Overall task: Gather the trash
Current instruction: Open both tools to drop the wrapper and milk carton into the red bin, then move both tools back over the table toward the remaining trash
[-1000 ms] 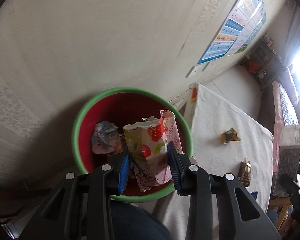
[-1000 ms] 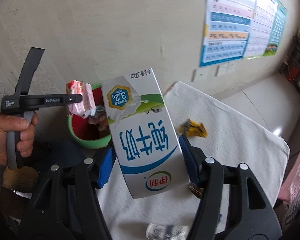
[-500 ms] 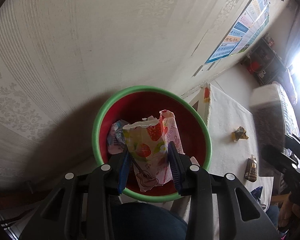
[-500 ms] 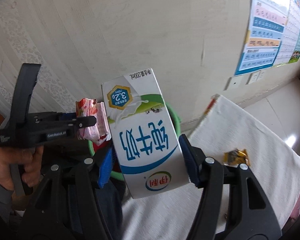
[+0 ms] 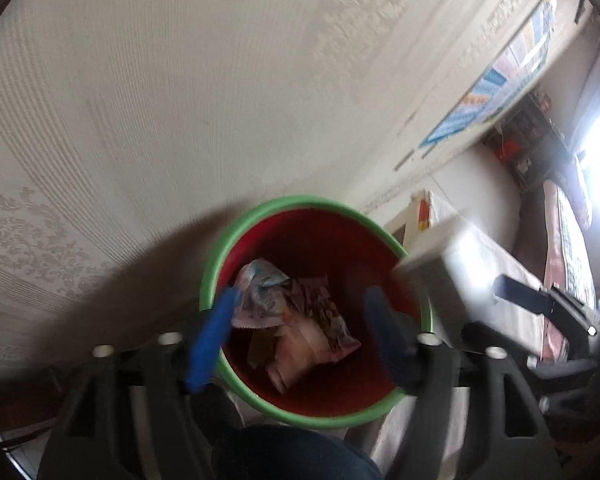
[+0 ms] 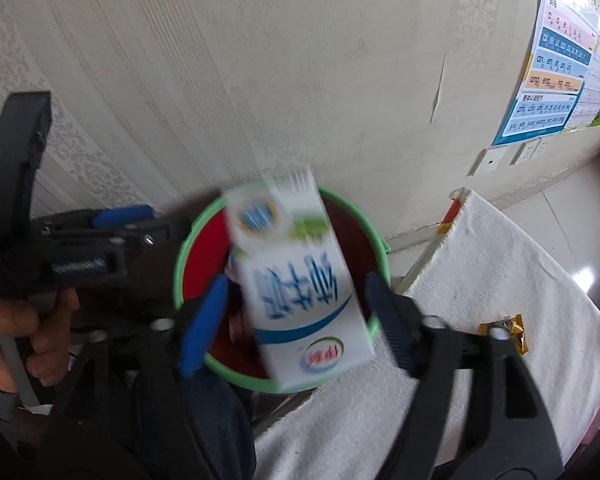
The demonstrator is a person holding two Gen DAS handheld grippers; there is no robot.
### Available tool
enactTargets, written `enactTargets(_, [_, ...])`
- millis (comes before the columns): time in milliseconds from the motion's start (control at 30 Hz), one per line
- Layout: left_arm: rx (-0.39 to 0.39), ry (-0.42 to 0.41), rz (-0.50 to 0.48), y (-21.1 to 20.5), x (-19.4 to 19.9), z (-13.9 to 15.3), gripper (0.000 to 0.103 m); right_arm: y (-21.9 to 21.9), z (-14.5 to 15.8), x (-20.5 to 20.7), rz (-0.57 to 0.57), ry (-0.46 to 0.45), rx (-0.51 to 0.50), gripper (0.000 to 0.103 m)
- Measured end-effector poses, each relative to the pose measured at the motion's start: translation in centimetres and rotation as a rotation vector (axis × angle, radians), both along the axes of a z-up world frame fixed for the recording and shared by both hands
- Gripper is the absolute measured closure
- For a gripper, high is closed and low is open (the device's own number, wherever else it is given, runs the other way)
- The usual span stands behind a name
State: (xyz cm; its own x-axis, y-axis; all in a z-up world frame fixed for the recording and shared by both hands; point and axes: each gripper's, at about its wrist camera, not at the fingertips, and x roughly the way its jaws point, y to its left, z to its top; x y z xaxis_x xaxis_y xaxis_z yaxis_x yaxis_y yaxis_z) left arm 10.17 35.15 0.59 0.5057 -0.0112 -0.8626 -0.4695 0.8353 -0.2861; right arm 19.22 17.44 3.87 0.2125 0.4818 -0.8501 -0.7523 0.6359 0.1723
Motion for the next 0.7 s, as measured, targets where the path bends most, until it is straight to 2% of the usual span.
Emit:
enactTargets(233, [-0.011, -0.041, 0.027, 0.2, -0.8, 0.8, 0.016, -0.9, 0.5, -0.6, -0.007, -0.012, -0.008, 0.015])
enactTargets(700, [-0.010, -0.067, -0.068, -5.7, -1.3, 2.3, 0.013, -9.2, 3.8, -3.1, -0.131, -0.062, 0.012, 0.012])
